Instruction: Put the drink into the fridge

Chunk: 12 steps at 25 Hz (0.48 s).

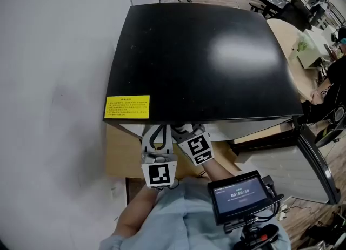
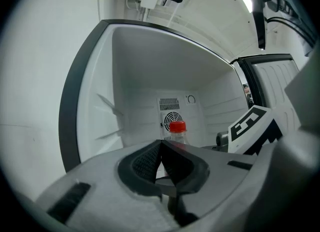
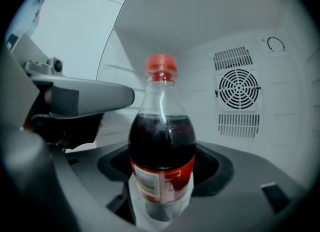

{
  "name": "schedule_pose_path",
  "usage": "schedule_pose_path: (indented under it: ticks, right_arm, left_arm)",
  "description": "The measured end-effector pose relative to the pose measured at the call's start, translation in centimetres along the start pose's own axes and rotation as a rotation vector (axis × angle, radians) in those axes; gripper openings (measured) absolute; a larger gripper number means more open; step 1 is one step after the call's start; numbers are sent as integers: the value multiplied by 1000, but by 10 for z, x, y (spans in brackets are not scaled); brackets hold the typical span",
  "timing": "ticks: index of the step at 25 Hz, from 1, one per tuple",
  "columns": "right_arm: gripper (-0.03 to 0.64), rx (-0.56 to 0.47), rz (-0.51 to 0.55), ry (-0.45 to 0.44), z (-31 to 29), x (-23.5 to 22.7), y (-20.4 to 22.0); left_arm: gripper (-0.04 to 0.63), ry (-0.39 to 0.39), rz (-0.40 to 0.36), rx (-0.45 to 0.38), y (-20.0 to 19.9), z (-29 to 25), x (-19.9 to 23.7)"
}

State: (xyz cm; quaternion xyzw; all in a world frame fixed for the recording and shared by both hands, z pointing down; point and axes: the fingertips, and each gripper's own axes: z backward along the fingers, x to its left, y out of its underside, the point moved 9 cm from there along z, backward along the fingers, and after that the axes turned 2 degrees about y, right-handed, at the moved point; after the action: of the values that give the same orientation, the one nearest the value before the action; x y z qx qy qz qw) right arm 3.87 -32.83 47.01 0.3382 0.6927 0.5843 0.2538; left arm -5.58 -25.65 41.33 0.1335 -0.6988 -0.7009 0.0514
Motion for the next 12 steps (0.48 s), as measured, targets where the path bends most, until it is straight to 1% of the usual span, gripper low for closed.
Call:
schedule_pose_path:
  ticks: [6,12]
  right_arm:
    - [310,7,-1,-13,-9,-5,5]
    - [310,5,-7,-12,-15,-11,10]
  left_arm:
    - [9,-8,15,3,-1,0,0]
    - [9,-18,14,2,-1,0,0]
